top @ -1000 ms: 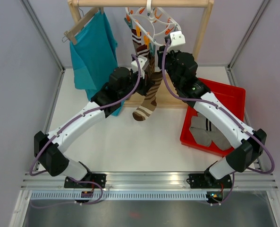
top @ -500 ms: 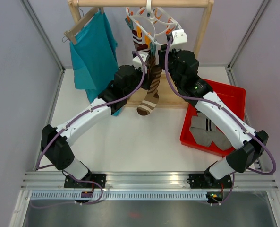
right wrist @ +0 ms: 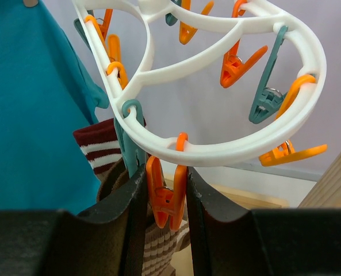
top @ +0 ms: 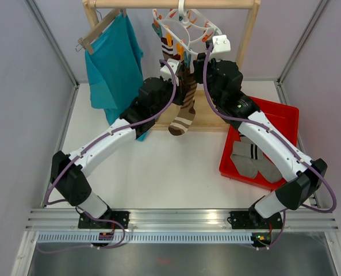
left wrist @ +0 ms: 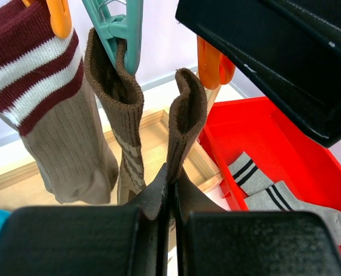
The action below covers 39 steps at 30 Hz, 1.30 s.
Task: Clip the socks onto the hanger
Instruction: Clamp the sock onto the hanger.
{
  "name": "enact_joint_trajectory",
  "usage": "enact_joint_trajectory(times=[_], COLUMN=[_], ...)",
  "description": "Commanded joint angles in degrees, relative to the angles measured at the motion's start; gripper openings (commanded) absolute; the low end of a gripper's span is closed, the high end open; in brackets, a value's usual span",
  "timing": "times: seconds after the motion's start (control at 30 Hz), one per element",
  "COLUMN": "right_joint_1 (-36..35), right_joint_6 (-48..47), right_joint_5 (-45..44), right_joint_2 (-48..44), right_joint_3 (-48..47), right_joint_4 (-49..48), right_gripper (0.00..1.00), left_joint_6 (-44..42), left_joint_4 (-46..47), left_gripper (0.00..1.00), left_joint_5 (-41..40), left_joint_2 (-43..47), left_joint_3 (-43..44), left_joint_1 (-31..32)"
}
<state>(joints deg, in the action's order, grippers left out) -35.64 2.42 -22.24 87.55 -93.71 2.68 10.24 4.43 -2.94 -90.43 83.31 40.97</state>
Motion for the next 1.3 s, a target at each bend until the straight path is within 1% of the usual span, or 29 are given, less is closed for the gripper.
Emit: enact_joint_trajectory(times=[0.0,0.7,1.27], right_joint_1=[-0.2,-0.1,-0.2], right_joint_6=[1.3,2.1,2.4], right_joint_5=[-1.4,-1.8,-1.6], right_joint_2=[-0.5,-0.1,-0.1], right_joint_3=[-2.6,-2.5,-1.7], right_joint_4=[0.1,0.0,0.3], right_gripper=[0.00,0.00,0.00], left_joint_6=[1.4,1.0,1.0], left_joint_4=[2.6,3.5,4.8], left_gripper=[0.02,0.02,0.02], left_joint_5=[-0.7,1.0,0.0], left_joint_2=[-0.5,-0.9,-0.5], left_joint_3=[2.1,2.2,2.6], left_joint_1=[0.3,0.9,1.0])
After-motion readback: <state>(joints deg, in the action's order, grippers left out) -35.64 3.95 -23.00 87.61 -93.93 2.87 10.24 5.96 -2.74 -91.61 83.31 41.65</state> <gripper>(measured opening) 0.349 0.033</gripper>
